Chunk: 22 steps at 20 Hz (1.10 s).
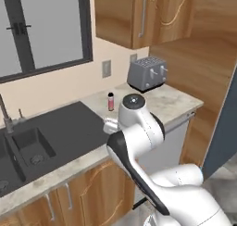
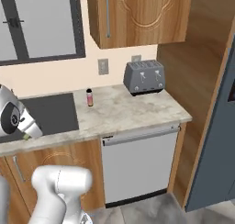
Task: Turn on the sink faucet. Then move the broccoli from the counter to the sink. Turn off the sink. Move the vegetable from the sink to the pot next to the stove. Finally move the pot to the rear right burner.
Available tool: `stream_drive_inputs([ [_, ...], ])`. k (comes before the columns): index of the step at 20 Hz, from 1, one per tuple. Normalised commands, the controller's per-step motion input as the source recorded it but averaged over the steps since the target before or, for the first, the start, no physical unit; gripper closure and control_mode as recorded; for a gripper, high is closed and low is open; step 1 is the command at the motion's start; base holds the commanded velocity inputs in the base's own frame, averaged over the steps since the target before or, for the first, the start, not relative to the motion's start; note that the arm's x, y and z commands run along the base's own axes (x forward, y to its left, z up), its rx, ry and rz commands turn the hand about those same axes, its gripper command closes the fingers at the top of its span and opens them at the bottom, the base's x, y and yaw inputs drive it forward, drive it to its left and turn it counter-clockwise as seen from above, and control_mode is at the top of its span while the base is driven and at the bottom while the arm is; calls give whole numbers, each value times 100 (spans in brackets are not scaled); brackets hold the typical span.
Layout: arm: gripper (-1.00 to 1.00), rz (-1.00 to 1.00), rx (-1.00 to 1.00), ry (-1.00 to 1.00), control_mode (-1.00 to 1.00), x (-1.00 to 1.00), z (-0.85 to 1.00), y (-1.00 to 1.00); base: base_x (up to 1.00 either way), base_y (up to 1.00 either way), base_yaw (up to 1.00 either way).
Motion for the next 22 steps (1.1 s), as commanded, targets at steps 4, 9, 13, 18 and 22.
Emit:
stream_drive_inputs([
  [4, 100, 0, 0, 0, 100, 0, 0, 0, -17, -4, -53],
  [9, 100, 0, 0, 0, 100, 0, 0, 0, -13, 1, -64],
  [13, 100, 0, 0, 0, 100, 0, 0, 0, -12, 1, -65],
  [18, 100, 0, 0, 0, 100, 0, 0, 0, -14, -6, -62],
  [22, 100, 0, 0, 0, 100, 0, 0, 0, -17, -3, -60],
])
